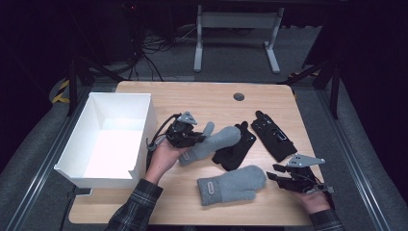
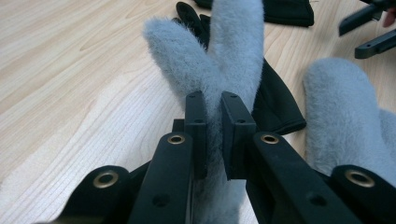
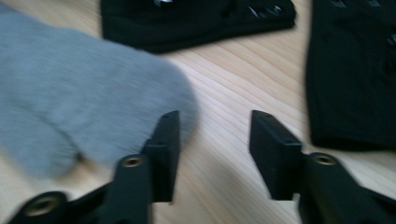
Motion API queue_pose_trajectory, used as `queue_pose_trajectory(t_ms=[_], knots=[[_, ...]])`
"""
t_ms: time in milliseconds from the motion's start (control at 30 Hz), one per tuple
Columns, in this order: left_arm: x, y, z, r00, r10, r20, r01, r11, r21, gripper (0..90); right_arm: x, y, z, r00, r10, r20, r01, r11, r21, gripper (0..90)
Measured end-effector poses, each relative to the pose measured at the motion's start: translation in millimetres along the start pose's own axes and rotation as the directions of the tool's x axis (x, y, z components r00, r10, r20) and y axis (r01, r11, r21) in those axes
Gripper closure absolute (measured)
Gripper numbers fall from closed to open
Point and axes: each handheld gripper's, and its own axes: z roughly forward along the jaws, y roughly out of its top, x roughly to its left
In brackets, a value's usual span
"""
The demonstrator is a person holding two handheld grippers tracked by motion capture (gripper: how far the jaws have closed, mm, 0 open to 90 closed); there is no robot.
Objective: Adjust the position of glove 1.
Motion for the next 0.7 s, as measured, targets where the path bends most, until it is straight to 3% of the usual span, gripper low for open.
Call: queue_pose_trajectory(t_ms=[167, 300, 500, 700], knots=[[-7.6, 2.6, -2.3, 0.9998, 0.007, -0.017, -0.007, 1.0000, 0.006, 83.2, 28.1, 11.4, 4.2, 0.9927, -0.076, -0.094, 0.076, 0.997, -0.002, 86.0], [-14.7, 4.8, -2.8, 0.9999, 0.009, -0.006, -0.009, 0.9999, 0.009, 83.1, 43.4, 17.3, 16.7, 0.9822, -0.112, -0.151, 0.119, 0.992, 0.036, 90.0], [-25.1, 6.7, 0.8, 0.9996, 0.028, -0.009, -0.028, 0.9995, 0.018, 83.1, 41.2, 20.8, 32.9, 0.9833, -0.115, -0.141, 0.128, 0.988, 0.084, 90.0], [-33.9, 10.0, 3.7, 0.9996, 0.028, -0.006, -0.028, 0.9989, 0.037, 83.1, 37.9, 28.2, 42.7, 0.9855, -0.126, -0.113, 0.137, 0.986, 0.095, 90.0]])
